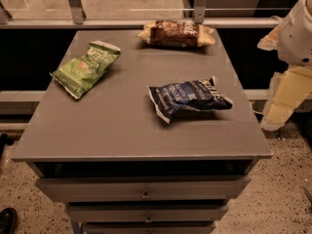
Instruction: Pick green jalapeno chip bag
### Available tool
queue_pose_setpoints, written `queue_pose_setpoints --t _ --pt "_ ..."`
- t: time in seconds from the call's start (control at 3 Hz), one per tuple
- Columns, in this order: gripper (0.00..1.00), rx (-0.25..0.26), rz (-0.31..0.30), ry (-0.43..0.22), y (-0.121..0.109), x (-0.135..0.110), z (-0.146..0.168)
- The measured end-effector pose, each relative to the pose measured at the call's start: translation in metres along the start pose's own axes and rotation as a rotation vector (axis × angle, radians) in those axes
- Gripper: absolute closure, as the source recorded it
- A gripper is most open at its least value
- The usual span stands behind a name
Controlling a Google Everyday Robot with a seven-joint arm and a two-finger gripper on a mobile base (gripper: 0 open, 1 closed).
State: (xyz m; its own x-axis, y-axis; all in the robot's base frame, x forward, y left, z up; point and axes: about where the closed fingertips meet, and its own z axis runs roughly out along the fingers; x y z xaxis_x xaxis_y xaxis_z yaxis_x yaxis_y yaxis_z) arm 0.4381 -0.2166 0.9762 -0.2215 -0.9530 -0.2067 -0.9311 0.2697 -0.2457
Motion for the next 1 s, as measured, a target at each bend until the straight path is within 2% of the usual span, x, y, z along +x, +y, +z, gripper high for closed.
queue_pose_setpoints --t 0.33,0.67,1.0 --pt "0.0 0.0 0.0 0.0 0.0 0.0 0.0" --pt "0.0 0.014 -0.055 -0.043 -0.026 -0.039 0.018" --pt "0.0 0.031 -0.171 -0.123 -0.072 -0.122 0.052"
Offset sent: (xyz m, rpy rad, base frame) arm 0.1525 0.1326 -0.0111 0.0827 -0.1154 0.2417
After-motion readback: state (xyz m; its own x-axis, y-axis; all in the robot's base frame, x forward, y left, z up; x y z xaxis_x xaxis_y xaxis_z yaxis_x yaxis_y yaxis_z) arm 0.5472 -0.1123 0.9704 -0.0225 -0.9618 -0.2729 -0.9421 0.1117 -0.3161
